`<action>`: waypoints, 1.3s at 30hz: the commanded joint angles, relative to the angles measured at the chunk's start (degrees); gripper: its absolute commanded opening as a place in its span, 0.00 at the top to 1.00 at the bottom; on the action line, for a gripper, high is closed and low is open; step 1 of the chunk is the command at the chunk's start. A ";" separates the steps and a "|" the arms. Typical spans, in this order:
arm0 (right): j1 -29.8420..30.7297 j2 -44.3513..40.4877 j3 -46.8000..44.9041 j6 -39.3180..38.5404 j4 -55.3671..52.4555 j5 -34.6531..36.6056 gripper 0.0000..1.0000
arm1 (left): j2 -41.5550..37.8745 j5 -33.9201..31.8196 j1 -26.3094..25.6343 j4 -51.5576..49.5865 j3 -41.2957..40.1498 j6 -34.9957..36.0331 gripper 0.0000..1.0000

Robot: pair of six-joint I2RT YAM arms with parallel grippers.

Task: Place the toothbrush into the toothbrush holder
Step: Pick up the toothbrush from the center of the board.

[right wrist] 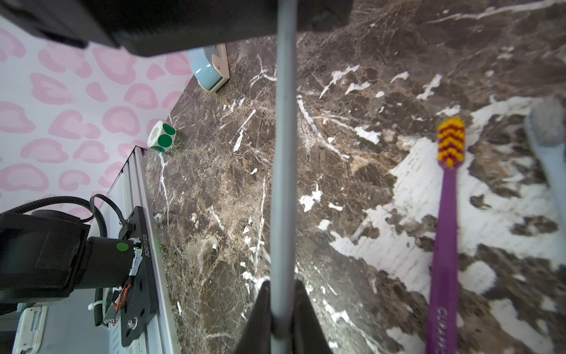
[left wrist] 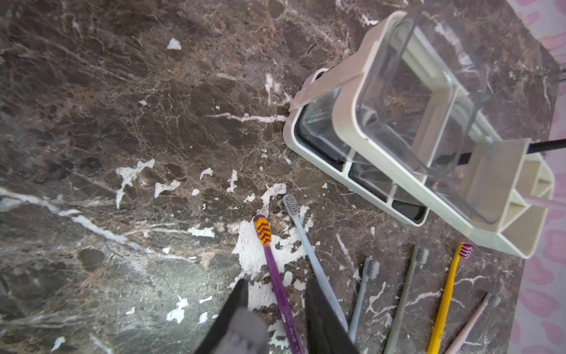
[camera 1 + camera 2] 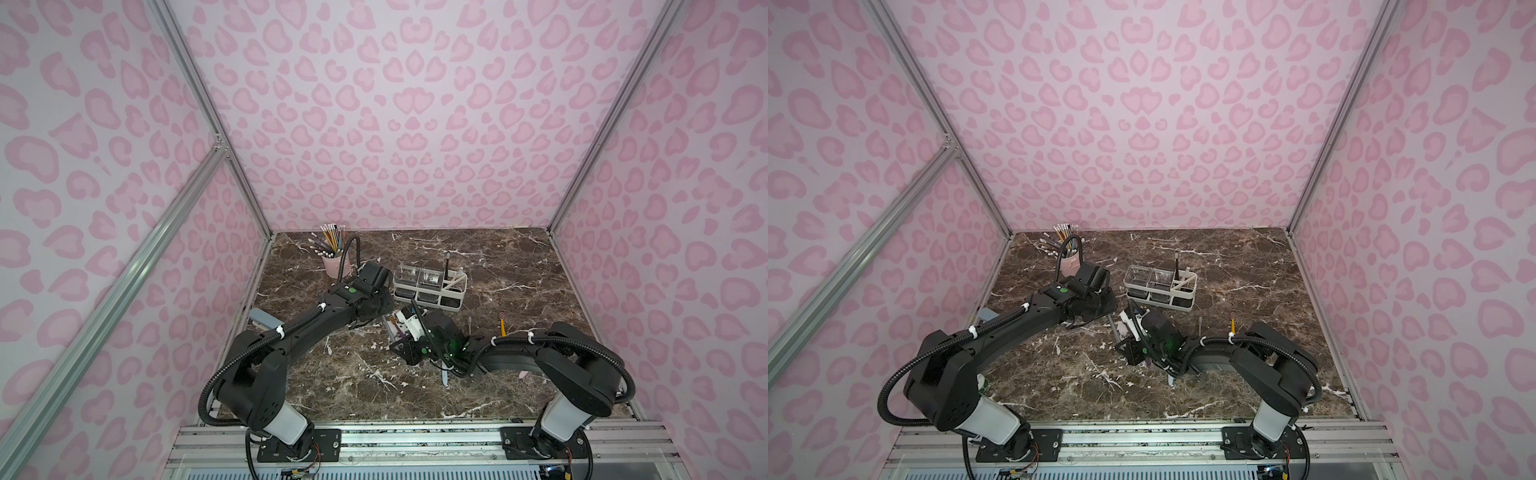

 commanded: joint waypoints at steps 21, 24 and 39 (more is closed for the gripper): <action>-0.82 -1.33 -2.28 -0.25 4.38 -2.05 1.00 | -2.20 3.24 3.25 -6.64 4.46 3.15 0.51; -0.72 -1.38 -2.23 -0.30 4.81 -2.83 1.00 | -2.02 3.71 3.23 -5.67 3.99 2.92 0.56; -0.62 -0.95 -2.91 -0.35 6.49 -5.24 1.00 | -1.73 4.83 3.73 -2.55 2.71 1.96 0.79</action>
